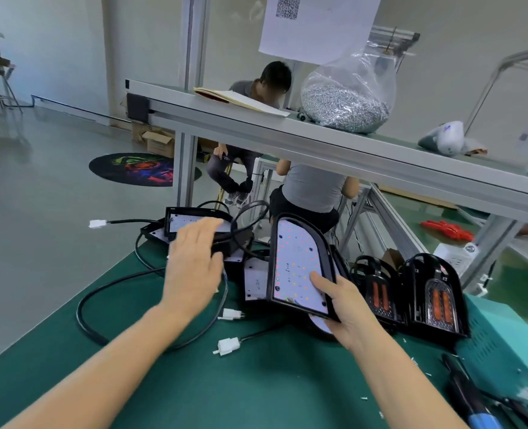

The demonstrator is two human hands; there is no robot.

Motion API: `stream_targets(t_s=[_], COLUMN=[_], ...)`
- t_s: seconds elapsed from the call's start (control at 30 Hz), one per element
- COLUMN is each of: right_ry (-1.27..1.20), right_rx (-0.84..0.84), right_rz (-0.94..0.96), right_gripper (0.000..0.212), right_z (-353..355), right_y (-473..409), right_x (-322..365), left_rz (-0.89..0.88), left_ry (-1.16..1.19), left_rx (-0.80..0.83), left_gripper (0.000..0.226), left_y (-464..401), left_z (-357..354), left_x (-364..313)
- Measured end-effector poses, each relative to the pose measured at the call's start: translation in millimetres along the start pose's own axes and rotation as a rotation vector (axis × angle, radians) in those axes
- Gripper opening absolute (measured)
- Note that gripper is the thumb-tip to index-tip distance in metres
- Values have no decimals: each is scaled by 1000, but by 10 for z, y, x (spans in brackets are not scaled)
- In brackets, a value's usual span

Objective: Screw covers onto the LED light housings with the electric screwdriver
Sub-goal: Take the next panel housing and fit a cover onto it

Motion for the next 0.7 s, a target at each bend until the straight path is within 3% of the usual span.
stream_targets(t_s=[0.07,0.1,0.13,0.2,0.27,0.33,0.43,0.5,0.57,0.7], right_ry=[39,66,100,152,177,228,312,357,391,427], right_rx=[10,19,21,36,86,122,144,156,169,187], right_rz=[-14,-23,-32,-45,-56,-75,-97,-124,-158,-191], right_gripper=[14,13,14,16,17,18,18,18,21,33], right_z=[65,71,81,85,67,75,117,143,160,167], right_y=[84,129,172,255,338,426,571,665,757,920], right_x=[-27,-47,-65,-99,-127,-141,-155,-195,-275,-412], left_rz=[163,175,171,249,352,403,429,443,429,331], left_ry=[-162,-122,40,630,1083,1349,1617,1621,1442,1116], left_rx=[196,274,353,458,444,380,346,396,460,551], left_gripper=[63,65,64,67,74,73,48,34,33,54], left_y=[-107,-131,-140,-98,-30,44,146,229,305,452], left_z=[-181,-281,-387,-531,-610,-576,-486,-482,-541,-690], left_x=[245,293,304,235,178,148,110,49,-22,-198])
Point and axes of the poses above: each hand's wrist, its own y-axis away from the middle knuckle, its own z-axis out of the back of the hand, x = y × z, the point moved 7 cm from there along -y, towards the middle knuckle, and after that the axes turned 15 degrees about x, right-handed, at the moved point
